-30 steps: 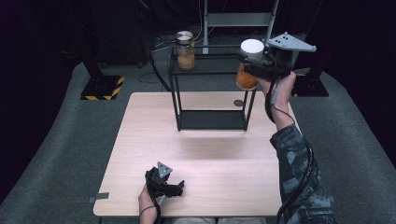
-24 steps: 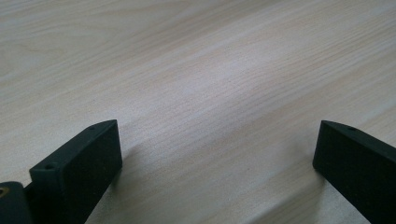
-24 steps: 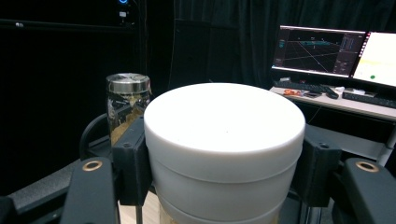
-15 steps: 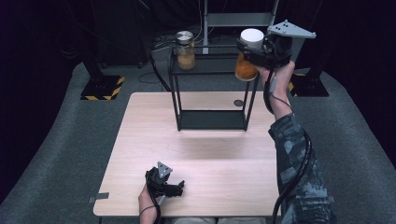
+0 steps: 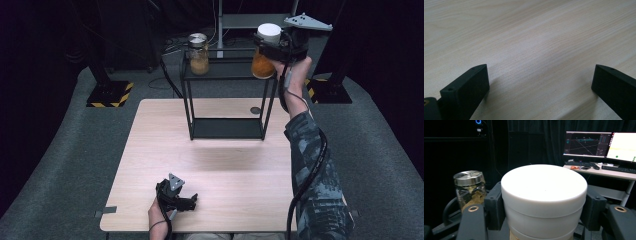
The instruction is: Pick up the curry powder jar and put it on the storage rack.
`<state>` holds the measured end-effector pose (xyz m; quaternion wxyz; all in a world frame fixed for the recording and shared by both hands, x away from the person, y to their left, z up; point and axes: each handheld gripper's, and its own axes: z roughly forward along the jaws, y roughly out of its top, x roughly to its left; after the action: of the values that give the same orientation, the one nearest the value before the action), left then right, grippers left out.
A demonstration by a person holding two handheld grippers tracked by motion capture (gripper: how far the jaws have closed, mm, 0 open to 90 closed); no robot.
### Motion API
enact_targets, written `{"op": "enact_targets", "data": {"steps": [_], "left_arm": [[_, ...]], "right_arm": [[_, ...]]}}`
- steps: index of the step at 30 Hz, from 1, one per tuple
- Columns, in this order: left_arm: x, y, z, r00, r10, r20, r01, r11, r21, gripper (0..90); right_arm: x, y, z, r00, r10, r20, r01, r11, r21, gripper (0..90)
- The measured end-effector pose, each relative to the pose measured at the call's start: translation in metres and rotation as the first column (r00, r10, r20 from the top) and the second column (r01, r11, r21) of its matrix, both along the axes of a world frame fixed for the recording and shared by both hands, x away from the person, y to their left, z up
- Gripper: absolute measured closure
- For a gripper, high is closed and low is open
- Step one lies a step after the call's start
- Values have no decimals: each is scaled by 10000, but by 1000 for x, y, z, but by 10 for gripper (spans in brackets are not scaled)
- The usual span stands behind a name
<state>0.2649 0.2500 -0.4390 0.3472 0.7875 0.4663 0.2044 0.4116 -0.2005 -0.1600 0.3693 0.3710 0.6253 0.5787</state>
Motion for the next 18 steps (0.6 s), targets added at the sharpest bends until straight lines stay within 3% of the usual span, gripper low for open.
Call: {"op": "enact_targets", "data": {"steps": [6,18], "left_arm": [[0,0,0,10000,-16,5,16,10000,-8,5],[0,0,0,10000,-68,11,68,10000,-14,6]], "right_arm": [[12,0,-1,9999,-84,-96,87,9997,242,334],[33,16,-4,9979,-536,-360,534,9986,-48,334]]}}
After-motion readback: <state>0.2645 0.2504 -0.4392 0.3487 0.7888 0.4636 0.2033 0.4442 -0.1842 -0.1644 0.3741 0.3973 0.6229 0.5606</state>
